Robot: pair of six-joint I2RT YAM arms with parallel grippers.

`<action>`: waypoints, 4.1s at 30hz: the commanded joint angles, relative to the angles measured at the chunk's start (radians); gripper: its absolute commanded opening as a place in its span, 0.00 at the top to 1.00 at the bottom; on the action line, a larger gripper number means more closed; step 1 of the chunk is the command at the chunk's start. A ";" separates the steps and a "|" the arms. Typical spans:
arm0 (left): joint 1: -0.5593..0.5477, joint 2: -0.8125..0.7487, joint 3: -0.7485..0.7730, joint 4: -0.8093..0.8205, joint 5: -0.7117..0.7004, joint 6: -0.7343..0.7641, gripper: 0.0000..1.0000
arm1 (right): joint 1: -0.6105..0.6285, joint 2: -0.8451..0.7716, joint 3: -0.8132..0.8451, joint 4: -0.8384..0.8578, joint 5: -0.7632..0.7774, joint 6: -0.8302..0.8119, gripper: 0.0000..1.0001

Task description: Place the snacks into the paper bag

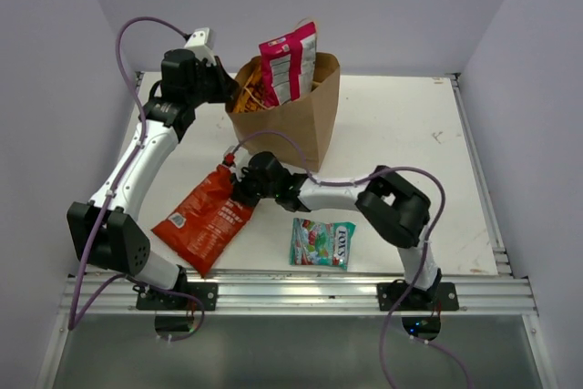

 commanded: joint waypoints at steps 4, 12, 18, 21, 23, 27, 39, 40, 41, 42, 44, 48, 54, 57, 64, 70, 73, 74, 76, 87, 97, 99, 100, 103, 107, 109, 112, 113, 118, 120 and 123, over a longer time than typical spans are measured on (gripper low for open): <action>-0.004 -0.060 0.032 0.027 -0.022 0.017 1.00 | -0.004 -0.546 0.015 -0.396 0.328 -0.217 1.00; -0.004 -0.019 0.058 0.027 0.003 -0.012 1.00 | -0.004 -0.737 0.349 -0.581 0.646 -0.565 1.00; -0.004 0.012 0.066 0.052 0.044 -0.047 1.00 | -0.086 -0.613 0.537 -0.470 0.594 -0.709 1.00; -0.004 0.015 0.068 0.050 0.050 -0.049 1.00 | -0.126 -0.568 0.525 -0.383 0.553 -0.772 1.00; -0.006 0.015 0.069 0.046 0.053 -0.050 1.00 | -0.173 -0.555 0.500 -0.300 0.525 -0.782 1.00; -0.004 0.021 0.084 0.024 0.044 -0.065 1.00 | -0.265 -0.527 0.424 -0.141 0.476 -0.795 1.00; -0.007 0.006 0.114 -0.052 -0.144 -0.118 1.00 | -0.373 -0.444 0.709 -0.148 0.364 -0.766 1.00; -0.007 0.006 0.112 -0.052 -0.143 -0.122 1.00 | -0.374 -0.438 0.723 -0.142 0.358 -0.768 1.00; -0.007 0.007 0.111 -0.054 -0.143 -0.121 1.00 | -0.376 -0.430 0.739 -0.131 0.348 -0.769 1.00; -0.007 0.007 0.109 -0.057 -0.143 -0.121 1.00 | -0.377 -0.420 0.749 -0.125 0.341 -0.774 1.00; -0.007 0.007 0.108 -0.060 -0.146 -0.121 1.00 | -0.382 -0.403 0.767 -0.122 0.327 -0.776 1.00; -0.007 0.004 0.109 -0.065 -0.146 -0.118 1.00 | -0.393 -0.380 0.744 -0.090 0.278 -0.773 1.00; -0.007 -0.012 0.092 -0.069 -0.146 -0.116 1.00 | -0.416 -0.398 0.457 0.170 0.192 -0.809 1.00; -0.007 -0.029 0.068 -0.060 -0.152 -0.110 1.00 | -0.429 -0.403 0.289 0.371 0.172 -0.837 1.00; -0.008 -0.046 0.034 -0.054 -0.163 -0.116 1.00 | -0.488 -0.301 0.293 0.505 0.152 -0.768 1.00; -0.007 -0.031 0.084 -0.089 -0.177 -0.093 1.00 | -0.518 -0.307 0.376 0.305 0.103 -0.863 1.00; -0.007 -0.016 0.100 -0.092 -0.171 -0.090 1.00 | -0.521 -0.346 0.356 0.256 0.056 -0.920 1.00; -0.007 -0.013 0.100 -0.088 -0.161 -0.095 1.00 | -0.523 -0.358 0.338 0.249 0.046 -0.944 1.00; -0.007 -0.009 0.091 -0.072 -0.152 -0.108 1.00 | -0.523 -0.389 0.325 0.222 0.004 -0.955 1.00; -0.009 -0.017 0.081 -0.020 -0.141 -0.116 1.00 | -0.521 -0.447 0.485 -0.319 -0.201 -0.987 0.97; -0.009 -0.037 0.043 0.012 -0.094 -0.128 1.00 | -0.521 -0.435 0.644 -0.700 -0.274 -0.960 0.88; -0.009 -0.049 0.025 0.018 -0.091 -0.133 1.00 | -0.521 -0.433 0.608 -0.723 -0.273 -0.923 0.88; -0.009 -0.054 0.022 0.021 -0.089 -0.133 1.00 | -0.521 -0.424 0.591 -0.734 -0.282 -0.909 0.89; -0.009 -0.060 0.022 0.012 -0.089 -0.125 1.00 | -0.520 -0.409 0.559 -0.714 -0.294 -0.854 0.92; -0.009 -0.072 0.016 0.004 -0.100 -0.119 1.00 | -0.518 -0.389 0.506 -0.624 -0.336 -0.790 0.91; -0.011 -0.072 0.012 0.006 -0.095 -0.122 1.00 | -0.515 -0.346 0.599 -0.665 -0.346 -0.792 0.90; -0.009 -0.072 0.005 0.011 -0.083 -0.127 1.00 | -0.506 -0.216 0.855 -0.925 -0.322 -0.866 0.89; -0.009 -0.072 0.000 0.012 -0.082 -0.127 1.00 | -0.506 -0.181 0.885 -0.967 -0.328 -0.883 0.89; -0.009 -0.068 0.011 0.012 -0.075 -0.124 1.00 | -0.500 -0.162 0.920 -0.969 -0.415 -0.842 0.83; -0.009 -0.065 0.014 0.008 -0.074 -0.122 1.00 | -0.488 -0.147 0.937 -1.002 -0.441 -0.838 0.80; -0.009 -0.068 0.014 0.003 -0.075 -0.118 1.00 | -0.472 -0.133 0.959 -1.062 -0.434 -0.852 0.80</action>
